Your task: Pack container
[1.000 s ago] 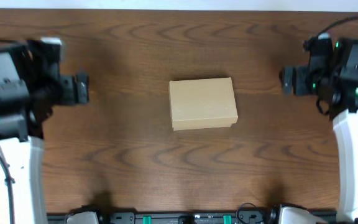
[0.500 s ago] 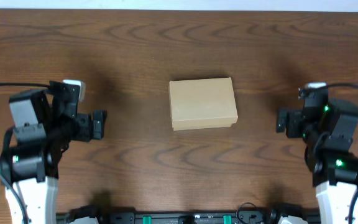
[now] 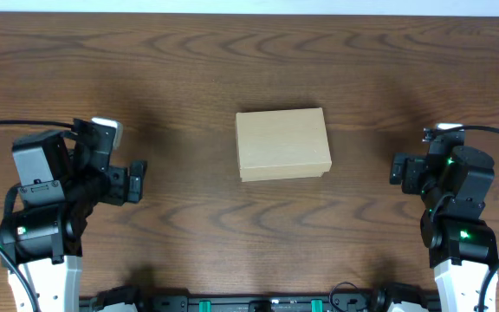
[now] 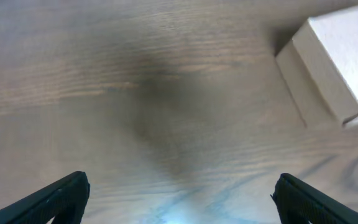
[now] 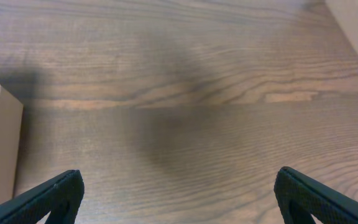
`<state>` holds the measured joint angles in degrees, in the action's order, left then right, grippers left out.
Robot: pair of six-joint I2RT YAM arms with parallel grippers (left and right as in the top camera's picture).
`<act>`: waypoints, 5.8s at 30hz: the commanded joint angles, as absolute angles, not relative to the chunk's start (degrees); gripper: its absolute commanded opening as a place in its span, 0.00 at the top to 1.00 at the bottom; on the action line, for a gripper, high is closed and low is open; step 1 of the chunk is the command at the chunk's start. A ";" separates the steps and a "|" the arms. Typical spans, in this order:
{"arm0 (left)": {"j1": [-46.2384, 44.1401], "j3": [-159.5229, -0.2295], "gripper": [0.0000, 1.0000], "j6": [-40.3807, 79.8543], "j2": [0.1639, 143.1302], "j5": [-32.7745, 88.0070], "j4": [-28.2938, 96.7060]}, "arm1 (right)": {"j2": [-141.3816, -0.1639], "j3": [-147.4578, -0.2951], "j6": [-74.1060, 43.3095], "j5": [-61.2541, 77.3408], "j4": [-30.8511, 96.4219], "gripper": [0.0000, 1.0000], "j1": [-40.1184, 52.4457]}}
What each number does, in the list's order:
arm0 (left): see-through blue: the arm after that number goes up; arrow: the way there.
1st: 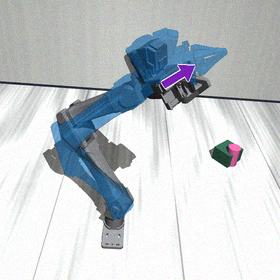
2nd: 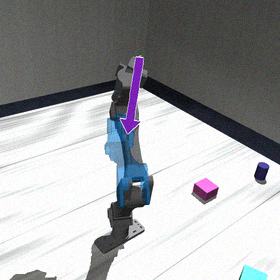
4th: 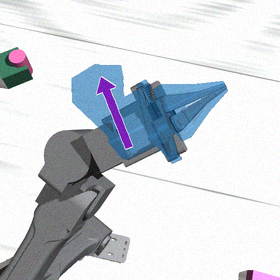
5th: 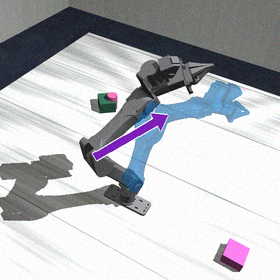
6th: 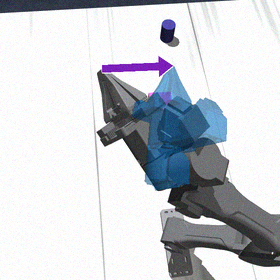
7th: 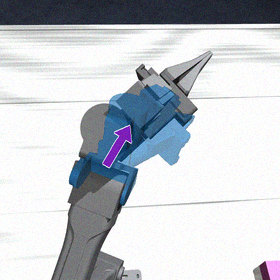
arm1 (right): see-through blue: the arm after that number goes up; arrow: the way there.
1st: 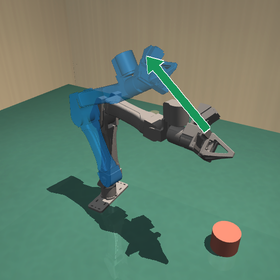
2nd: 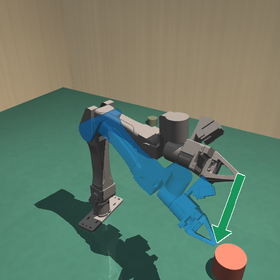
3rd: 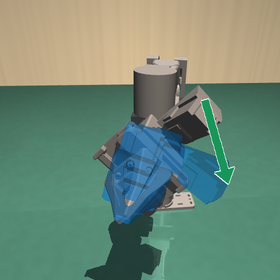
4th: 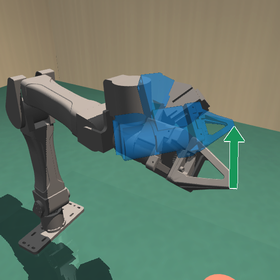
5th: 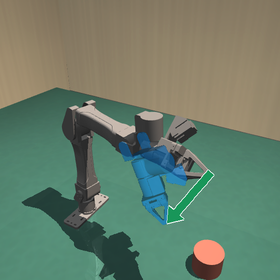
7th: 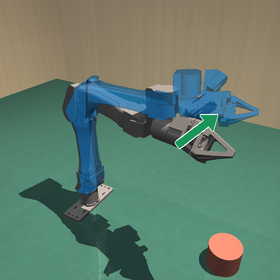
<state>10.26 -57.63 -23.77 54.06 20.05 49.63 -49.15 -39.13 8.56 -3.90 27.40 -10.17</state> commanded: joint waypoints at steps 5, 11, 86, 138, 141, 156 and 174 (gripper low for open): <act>10.15 -50.11 0.04 -32.75 48.01 21.69 41.54 | -47.79 -35.81 21.93 7.05 25.56 0.01 -10.52; 10.15 -39.18 0.04 -32.16 39.66 21.71 34.37 | -44.84 -29.12 20.88 9.04 16.86 0.01 -10.52; 10.15 -31.86 0.04 -31.55 31.48 19.94 42.22 | -6.15 -6.92 21.52 6.79 -6.00 0.01 -1.85; 10.15 -31.86 0.05 -31.55 31.48 19.94 42.22 | -2.74 -0.36 16.75 3.44 4.08 0.01 -1.78; 10.15 -31.86 0.05 -31.55 31.48 19.92 42.22 | -2.74 -0.36 16.75 3.44 4.08 0.01 -1.78; 10.15 -31.86 0.05 -31.55 31.48 19.92 42.22 | -2.74 -0.36 16.75 3.44 4.08 0.01 -1.78; 5.65 -21.15 0.05 -9.52 20.86 15.35 -11.79 | -2.74 -0.36 16.75 3.44 4.08 0.01 -1.78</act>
